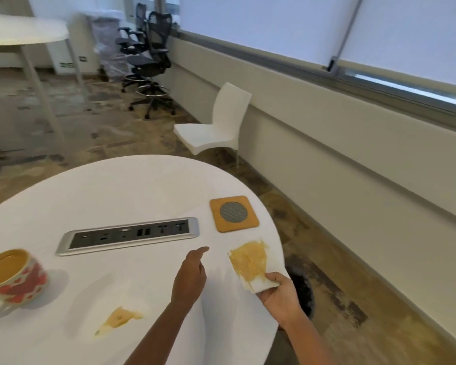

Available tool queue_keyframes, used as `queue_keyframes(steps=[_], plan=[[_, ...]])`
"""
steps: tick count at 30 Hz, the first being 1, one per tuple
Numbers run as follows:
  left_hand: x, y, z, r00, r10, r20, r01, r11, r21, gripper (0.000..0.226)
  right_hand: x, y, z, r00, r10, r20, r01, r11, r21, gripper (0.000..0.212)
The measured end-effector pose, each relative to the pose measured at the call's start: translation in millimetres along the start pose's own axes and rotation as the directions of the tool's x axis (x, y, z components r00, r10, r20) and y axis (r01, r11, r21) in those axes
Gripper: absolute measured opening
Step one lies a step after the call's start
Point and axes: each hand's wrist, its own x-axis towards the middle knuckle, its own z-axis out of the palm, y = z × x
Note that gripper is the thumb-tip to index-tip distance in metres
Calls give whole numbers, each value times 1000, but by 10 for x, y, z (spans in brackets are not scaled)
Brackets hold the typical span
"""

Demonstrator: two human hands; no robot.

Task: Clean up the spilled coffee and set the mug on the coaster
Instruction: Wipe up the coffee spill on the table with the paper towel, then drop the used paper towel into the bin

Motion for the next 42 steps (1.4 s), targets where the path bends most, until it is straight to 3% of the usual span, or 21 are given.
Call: queue_keyframes(steps=[5,10,14,18,22,27,32,38,42], plan=[[250,475,675,984,120,129,-121,993,6,34,39,-673,-485,976,-135,-171,145,988,45,26],[520,866,1407,955,183,235,-203,977,65,34,319,-1327,-1036,899,-244,-364,254,967,-21,45],[766,1049,1959,922,164,350,-227,963,146,42,729,-1662,-1420,817,-238,-525,172,970,-172,53],[982,1107,2443,903,73,424,-166,968,186,51,1168,-1782,-1712,787,-197,-585,8,951,-309,54],[1152,986,2806,887,55,459,-195,944,264,52,1618,-1769,-1879,796,-141,-589,-104,926,-362,57],[1340,929,3066,862,-20,506,-113,966,231,43,1959,-1671,-2006,788,-110,-606,-183,898,-401,57],[1397,955,3177,848,6,529,-204,927,315,42,1990,-1715,-2048,817,-89,-570,-214,871,-443,47],[1501,1126,3006,877,84,473,-265,906,331,42,1967,-2000,-1556,894,-130,-429,-142,824,-548,34],[1622,1207,2705,927,148,344,-272,897,348,41,2013,-2137,-940,945,-194,-263,-26,758,-652,27]])
